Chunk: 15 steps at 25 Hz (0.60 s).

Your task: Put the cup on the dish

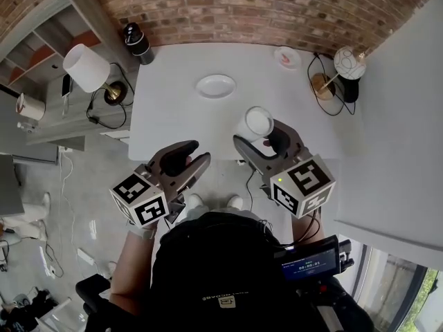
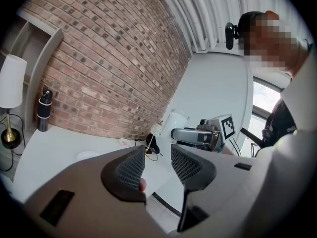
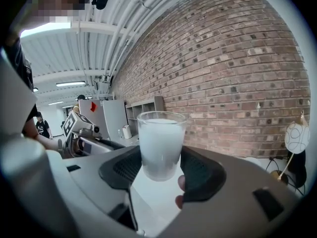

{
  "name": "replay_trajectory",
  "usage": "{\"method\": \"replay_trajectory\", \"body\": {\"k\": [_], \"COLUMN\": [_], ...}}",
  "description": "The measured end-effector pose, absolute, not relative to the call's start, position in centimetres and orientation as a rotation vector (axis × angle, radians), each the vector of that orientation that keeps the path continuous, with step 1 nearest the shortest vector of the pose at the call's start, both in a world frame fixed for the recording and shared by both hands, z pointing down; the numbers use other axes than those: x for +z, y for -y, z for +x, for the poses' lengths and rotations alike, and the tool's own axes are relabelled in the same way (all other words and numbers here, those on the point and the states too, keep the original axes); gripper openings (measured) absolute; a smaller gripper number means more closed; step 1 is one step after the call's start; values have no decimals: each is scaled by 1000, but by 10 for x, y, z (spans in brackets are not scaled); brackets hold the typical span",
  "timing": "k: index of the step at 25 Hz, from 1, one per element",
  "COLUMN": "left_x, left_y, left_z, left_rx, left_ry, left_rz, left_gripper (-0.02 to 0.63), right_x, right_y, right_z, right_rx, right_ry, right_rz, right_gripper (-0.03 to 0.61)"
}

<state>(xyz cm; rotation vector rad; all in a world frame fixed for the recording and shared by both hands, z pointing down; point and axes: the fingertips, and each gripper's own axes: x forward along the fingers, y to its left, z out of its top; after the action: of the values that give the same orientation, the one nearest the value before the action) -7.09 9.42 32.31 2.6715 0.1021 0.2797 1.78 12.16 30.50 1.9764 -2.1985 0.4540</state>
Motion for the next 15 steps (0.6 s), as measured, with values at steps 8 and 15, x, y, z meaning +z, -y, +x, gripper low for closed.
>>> {"method": "replay_trajectory", "body": {"k": [8, 15], "left_x": [330, 333], "left_y": [-111, -129], "left_z": [-60, -46], "left_rx": [285, 297], "left_ry": [-85, -58], "left_rz": [2674, 2675], "left_gripper": [170, 170], "right_x": [311, 312], "right_y": [-135, -150], "right_z": [28, 43], "right_rx": [402, 370], "right_ry": [2159, 2171], "right_rz": [1947, 1928], "right_gripper": [245, 245]}}
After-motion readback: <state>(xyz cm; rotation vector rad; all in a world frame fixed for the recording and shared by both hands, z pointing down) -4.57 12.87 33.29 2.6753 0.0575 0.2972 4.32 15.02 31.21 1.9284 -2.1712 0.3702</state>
